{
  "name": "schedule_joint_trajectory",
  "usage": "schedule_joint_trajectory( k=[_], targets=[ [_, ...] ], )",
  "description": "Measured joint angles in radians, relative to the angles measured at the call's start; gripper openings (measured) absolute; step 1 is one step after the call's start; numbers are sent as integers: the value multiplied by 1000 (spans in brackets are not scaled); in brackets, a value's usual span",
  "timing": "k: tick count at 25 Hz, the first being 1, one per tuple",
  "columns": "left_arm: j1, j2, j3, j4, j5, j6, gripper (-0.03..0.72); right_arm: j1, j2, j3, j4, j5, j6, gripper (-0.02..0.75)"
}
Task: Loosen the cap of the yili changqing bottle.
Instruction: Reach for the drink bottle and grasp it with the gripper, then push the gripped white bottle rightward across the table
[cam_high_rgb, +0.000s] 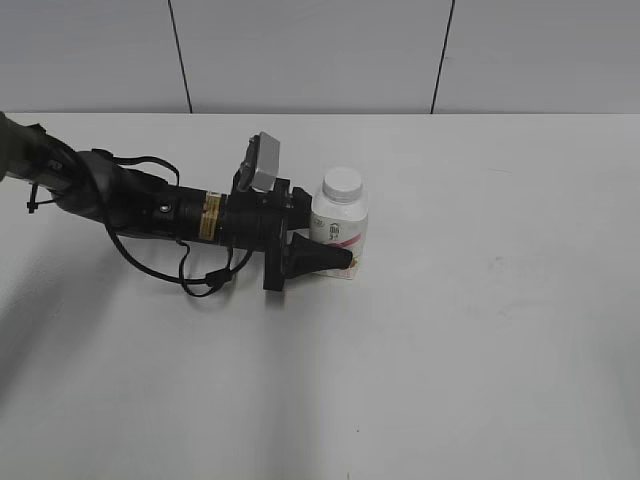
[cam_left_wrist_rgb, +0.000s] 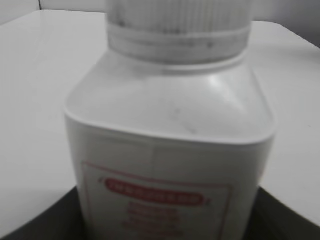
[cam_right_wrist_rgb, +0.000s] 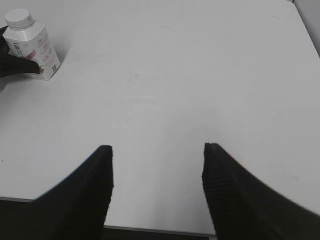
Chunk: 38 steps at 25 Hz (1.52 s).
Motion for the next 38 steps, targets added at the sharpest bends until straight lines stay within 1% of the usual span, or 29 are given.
schedule_joint_trajectory(
  k=[3,7,12,18,22,25,38],
  targets=[
    [0,-35,46,14,17,-6,426,0,0,0,0,0,0,460],
    [0,-95,170,-58,31,-8,422,0,0,0,0,0,0,460],
    [-20,-154,264,-81,32,-9,422,0,0,0,0,0,0,460],
    [-60,-162,348,-137,31,113,421,0,0,0,0,0,0,460],
    [-61,-160,370,-195,33,190,421,0,0,0,0,0,0,460],
    [-61,-142,371,-236,31,222,421,0,0,0,0,0,0,460],
    [-61,-132,375,-241,18,238,421,0,0,0,0,0,0,460]
  ],
)
